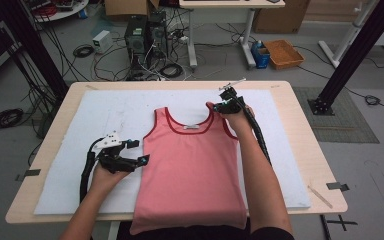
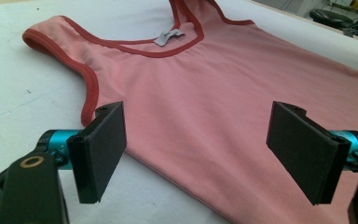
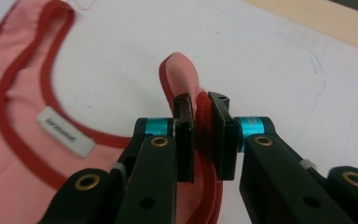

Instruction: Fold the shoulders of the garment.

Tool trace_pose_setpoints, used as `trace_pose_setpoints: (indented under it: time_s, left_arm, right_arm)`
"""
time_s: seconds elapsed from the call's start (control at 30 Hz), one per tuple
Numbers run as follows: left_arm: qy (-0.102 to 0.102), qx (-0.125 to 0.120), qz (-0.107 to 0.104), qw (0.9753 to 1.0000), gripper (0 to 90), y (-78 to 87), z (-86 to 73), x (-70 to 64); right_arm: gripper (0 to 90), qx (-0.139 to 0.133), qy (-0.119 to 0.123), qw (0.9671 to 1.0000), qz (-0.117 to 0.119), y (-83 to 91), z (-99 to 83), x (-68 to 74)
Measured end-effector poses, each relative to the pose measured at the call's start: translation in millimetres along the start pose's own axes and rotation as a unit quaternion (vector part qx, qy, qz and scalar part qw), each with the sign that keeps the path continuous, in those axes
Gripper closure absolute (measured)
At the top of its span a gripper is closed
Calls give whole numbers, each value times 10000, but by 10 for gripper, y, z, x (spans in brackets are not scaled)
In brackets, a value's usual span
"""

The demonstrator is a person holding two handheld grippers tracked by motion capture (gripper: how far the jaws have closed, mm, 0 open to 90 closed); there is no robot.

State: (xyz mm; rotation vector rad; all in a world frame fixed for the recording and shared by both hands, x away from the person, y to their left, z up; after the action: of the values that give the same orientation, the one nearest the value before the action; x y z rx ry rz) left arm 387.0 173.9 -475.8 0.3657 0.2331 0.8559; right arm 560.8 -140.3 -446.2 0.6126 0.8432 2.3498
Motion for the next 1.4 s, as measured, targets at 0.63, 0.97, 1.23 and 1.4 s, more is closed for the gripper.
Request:
trace_pose_setpoints:
  time_s: [0.63, 0.97, 1.23, 1.4]
  left_arm:
    - [22, -2, 36, 10000, 201, 2, -1, -3]
    - [18, -5, 62, 10000, 201, 2, -1, -3]
    - [-28, -18, 76, 10000, 201, 2, -1, -3]
    - [-42, -8, 90, 10000, 201, 3, -2, -8]
  right_arm:
    - [818, -508, 625, 9940, 741, 419, -351, 682]
    - [817, -381, 984, 9911, 806, 445, -742, 970]
    - [815, -339, 959, 9914, 822, 392, -1042, 1053]
    - [709, -200, 845, 9929, 818, 320, -1284, 1097]
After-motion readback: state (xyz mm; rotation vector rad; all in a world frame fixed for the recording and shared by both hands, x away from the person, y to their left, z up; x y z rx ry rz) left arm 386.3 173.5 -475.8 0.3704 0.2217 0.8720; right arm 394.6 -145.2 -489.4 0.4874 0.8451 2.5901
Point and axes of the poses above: each handheld gripper's, and its own axes: y roughly backward along the jaws, z roughly out of its top, x roughly to its left, the point moved 7 cm from there along -y, roughly forward along the jaws, and after that the axes turned 15 degrees about z, right-handed, at the moved point
